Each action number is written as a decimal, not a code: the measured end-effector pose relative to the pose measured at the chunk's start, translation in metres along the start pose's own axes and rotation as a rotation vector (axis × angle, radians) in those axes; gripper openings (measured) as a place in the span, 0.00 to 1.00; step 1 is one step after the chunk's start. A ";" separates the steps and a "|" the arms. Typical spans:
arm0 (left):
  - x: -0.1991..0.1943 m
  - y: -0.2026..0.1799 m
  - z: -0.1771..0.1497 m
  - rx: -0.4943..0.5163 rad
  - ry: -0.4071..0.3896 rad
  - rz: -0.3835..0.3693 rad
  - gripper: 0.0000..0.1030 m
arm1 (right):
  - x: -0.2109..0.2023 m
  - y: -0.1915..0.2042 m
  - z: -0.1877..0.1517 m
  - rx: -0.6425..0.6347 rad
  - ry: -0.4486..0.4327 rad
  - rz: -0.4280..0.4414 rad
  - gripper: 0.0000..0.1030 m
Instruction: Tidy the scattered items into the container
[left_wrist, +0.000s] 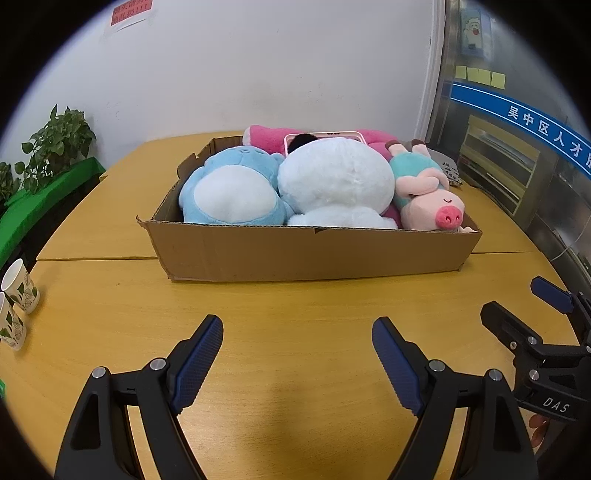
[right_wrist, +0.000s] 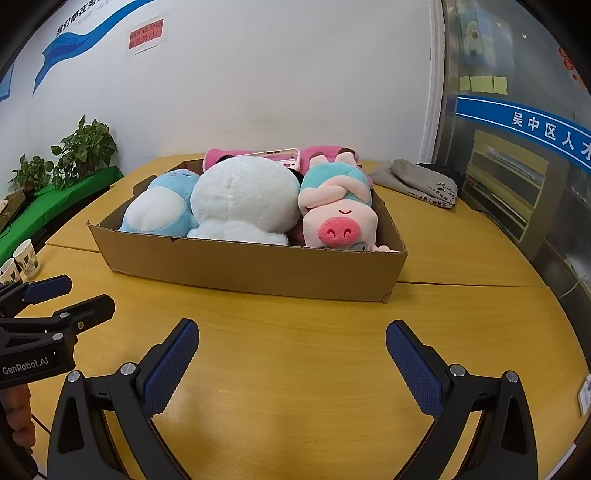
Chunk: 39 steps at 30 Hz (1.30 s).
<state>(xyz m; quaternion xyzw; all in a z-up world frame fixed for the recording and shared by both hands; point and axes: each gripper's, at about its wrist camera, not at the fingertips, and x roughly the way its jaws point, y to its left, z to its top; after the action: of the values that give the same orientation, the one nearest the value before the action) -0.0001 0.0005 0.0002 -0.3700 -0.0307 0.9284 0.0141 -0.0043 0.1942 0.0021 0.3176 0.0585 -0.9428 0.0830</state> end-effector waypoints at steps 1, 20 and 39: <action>0.000 -0.001 0.000 0.003 -0.003 0.000 0.81 | 0.001 0.000 0.000 0.001 0.000 -0.002 1.00; 0.048 0.162 -0.011 0.064 0.077 -0.055 0.81 | 0.038 -0.124 -0.031 -0.121 0.046 0.193 1.00; 0.097 0.227 -0.006 0.102 0.191 -0.001 1.00 | 0.121 -0.271 -0.055 -0.224 0.279 0.279 1.00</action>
<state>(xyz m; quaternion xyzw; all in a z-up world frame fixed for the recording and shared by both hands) -0.0674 -0.2212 -0.0860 -0.4557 0.0181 0.8892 0.0361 -0.1197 0.4541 -0.0997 0.4385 0.1292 -0.8568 0.2387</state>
